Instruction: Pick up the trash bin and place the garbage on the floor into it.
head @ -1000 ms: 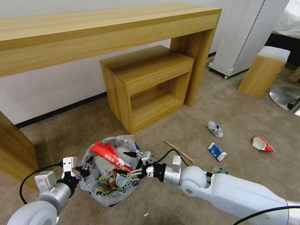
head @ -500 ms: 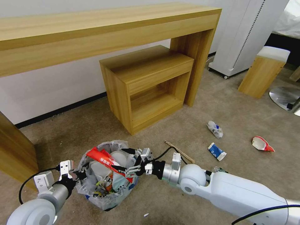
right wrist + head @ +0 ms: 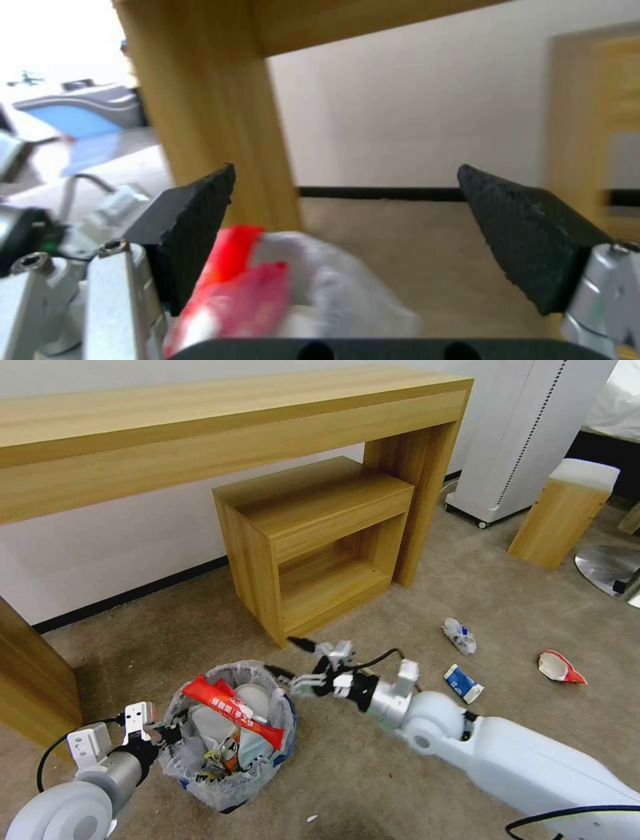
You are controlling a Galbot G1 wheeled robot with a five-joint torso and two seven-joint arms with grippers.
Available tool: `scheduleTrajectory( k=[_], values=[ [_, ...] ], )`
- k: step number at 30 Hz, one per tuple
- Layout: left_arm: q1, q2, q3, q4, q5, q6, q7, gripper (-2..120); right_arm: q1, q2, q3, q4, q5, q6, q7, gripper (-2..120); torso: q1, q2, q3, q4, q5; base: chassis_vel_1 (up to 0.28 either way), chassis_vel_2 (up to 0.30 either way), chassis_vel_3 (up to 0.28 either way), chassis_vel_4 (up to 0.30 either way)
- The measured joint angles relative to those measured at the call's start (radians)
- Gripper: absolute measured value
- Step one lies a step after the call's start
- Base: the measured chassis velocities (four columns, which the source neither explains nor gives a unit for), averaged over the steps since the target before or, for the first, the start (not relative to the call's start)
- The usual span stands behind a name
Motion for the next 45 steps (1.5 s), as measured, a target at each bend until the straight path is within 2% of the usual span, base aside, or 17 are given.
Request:
scheduleTrajectory(
  k=[2, 4, 6, 7, 9, 10, 13, 14, 16, 20, 25, 28, 32, 45],
  values=[
    [0.0, 0.004, -0.001, -0.001, -0.002, 0.0, -0.001, 1, -0.013, -0.016, 0.023, 0.005, 0.0, 0.001, 0.001, 86, 0.0, 0.0, 0.0, 0.0, 0.0, 0.0, 0.0, 0.0, 0.0],
    [0.002, 0.012, -0.004, -0.007, -0.007, 0.0, -0.001, 1, -0.051, -0.054, 0.09, 0.014, -0.001, 0.002, 0.014, 86, 0.0, 0.0, 0.0, 0.0, -0.0001, 0.0, 0.0, 0.0, 0.0],
    [0.002, 0.013, -0.004, -0.009, -0.008, 0.0, -0.001, 1, -0.058, -0.059, 0.102, 0.015, -0.002, 0.002, 0.018, 86, 0.0, 0.0, 0.0, 0.0001, 0.0, 0.0, 0.0, 0.0, 0.0],
    [0.001, 0.014, -0.005, -0.017, -0.011, 0.0, -0.002, 1, -0.091, -0.078, 0.154, 0.021, -0.003, 0.0, 0.035, 86, 0.0, 0.0, 0.0, 0.0002, 0.0001, 0.0, 0.0, 0.0, 0.0],
    [-0.003, 0.013, -0.005, -0.022, -0.011, 0.0, -0.002, 1, -0.171, -0.105, 0.255, 0.024, -0.016, -0.018, 0.1, 89, 0.0, 0.0, 0.0, 0.0, 0.0002, 0.0, 0.0, 0.0, 0.0],
    [-0.003, 0.013, -0.005, -0.022, -0.011, 0.0, -0.002, 1, -0.171, -0.105, 0.255, 0.024, -0.016, -0.018, 0.1, 89, 0.0, 0.0, 0.0, 0.0, 0.0002, 0.0, 0.0, 0.0, 0.0],
    [-0.006, 0.004, -0.004, -0.022, 0.015, -0.002, 0.009, 1, -0.276, -0.124, 0.364, 0.026, -0.07, -0.063, 0.245, 96, 0.0, 0.0, 0.0, 0.0002, 0.0, 0.0, 0.0, 0.0, 0.0],
    [-0.006, 0.004, -0.004, -0.022, 0.015, -0.002, 0.009, 1, -0.276, -0.124, 0.364, 0.026, -0.07, -0.063, 0.245, 96, 0.0, 0.0, 0.0, 0.0002, 0.0, 0.0, 0.0, 0.0, 0.0],
    [-0.008, -0.003, -0.002, -0.029, 0.038, -0.006, 0.021, 1, -0.352, -0.143, 0.452, 0.02, -0.124, -0.109, 0.333, 99, 0.0, 0.0, 0.0, 0.0, 0.0001, 0.0, 0.0, 0.0, 0.0],
    [-0.005, -0.011, 0.004, -0.034, 0.048, -0.007, 0.026, 1, -0.408, -0.156, 0.523, 0.012, -0.165, -0.123, 0.381, 100, 0.0, 0.0, 0.0, 0.0001, 0.0001, 0.0, 0.0, 0.0, 0.0],
    [-0.003, -0.017, 0.006, -0.042, 0.058, -0.007, 0.03, 1, -0.455, -0.171, 0.582, 0.003, -0.176, -0.119, 0.398, 100, 0.0, 0.0, 0.0, 0.0003, 0.0001, 0.0, 0.0, 0.0, 0.0],
    [0.003, -0.018, 0.002, -0.057, 0.072, -0.007, 0.044, 1, -0.531, -0.174, 0.676, -0.011, -0.19, -0.096, 0.399, 100, 0.0, 0.0, 0.0, 0.0002, 0.0003, 0.0, 0.0, 0.0, 0.0],
    [0.005, -0.01, -0.002, -0.059, 0.073, -0.007, 0.047, 1, -0.583, -0.179, 0.735, -0.017, -0.199, -0.088, 0.393, 100, 0.0, 0.0, 0.0, 0.0001, 0.0, 0.0, 0.0, 0.0, 0.0],
    [0.02, -0.001, 0.001, -0.066, 0.073, -0.005, 0.046, 1, -0.708, -0.173, 0.827, -0.029, -0.231, -0.065, 0.375, 100, 0.0, 0.0, 0.0, 0.0001, -0.0001, 0.0, 0.0, 0.0, 0.0]
  ],
)
